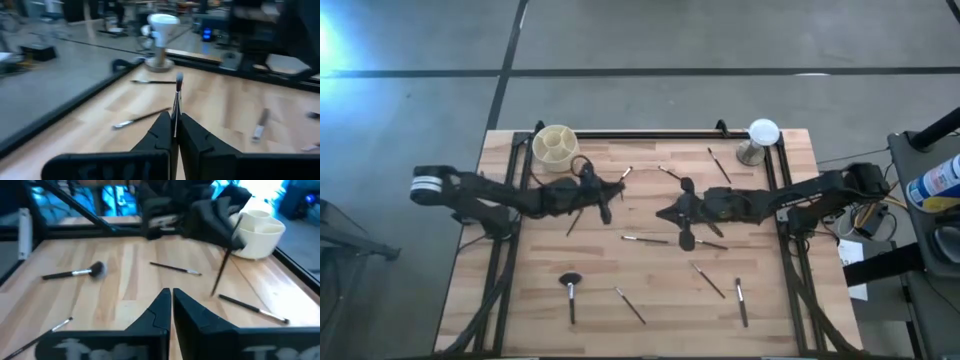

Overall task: Put items in baskets/containers
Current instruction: Put the eyeshadow brush into the organizer

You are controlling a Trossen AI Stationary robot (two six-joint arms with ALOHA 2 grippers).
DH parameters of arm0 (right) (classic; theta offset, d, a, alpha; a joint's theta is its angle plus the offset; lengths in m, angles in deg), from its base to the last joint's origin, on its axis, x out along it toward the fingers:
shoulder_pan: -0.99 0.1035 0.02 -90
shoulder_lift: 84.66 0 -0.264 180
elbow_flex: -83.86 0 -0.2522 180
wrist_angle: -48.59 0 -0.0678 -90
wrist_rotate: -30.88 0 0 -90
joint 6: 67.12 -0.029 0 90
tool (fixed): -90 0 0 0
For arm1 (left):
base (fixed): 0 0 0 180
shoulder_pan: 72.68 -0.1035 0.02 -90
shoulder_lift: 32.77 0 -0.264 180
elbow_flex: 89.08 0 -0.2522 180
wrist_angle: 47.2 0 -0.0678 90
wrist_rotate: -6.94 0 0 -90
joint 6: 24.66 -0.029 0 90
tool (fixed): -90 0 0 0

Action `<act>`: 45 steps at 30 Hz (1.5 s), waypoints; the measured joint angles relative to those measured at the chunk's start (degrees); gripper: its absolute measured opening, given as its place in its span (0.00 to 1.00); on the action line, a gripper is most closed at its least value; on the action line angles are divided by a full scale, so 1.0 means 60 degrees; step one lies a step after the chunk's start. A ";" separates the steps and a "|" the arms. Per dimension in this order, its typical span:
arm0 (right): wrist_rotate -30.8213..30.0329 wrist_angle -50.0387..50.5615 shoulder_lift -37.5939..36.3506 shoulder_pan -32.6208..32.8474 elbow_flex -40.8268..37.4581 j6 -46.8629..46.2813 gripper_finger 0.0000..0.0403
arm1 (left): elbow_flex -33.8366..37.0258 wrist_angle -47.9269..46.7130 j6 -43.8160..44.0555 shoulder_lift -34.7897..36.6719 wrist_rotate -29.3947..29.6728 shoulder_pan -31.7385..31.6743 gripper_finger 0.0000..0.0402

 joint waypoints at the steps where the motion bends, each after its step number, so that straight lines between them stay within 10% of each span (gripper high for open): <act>1: 0.0126 -0.0594 0.0038 -0.0067 -0.0291 0.0021 0.02 | 0.0044 -0.0249 -0.0048 0.0289 0.0091 -0.0202 0.03; 21: 0.0174 -0.2690 -0.0901 -0.0425 -0.1886 0.0070 0.02 | -0.0058 -0.2062 0.0618 0.2822 -0.0870 -0.6328 0.03; 45: 0.0466 -0.1838 -0.1299 -0.0418 -0.2141 0.1112 0.02 | -0.0192 -0.3998 0.0184 0.4145 0.1259 -0.6913 0.03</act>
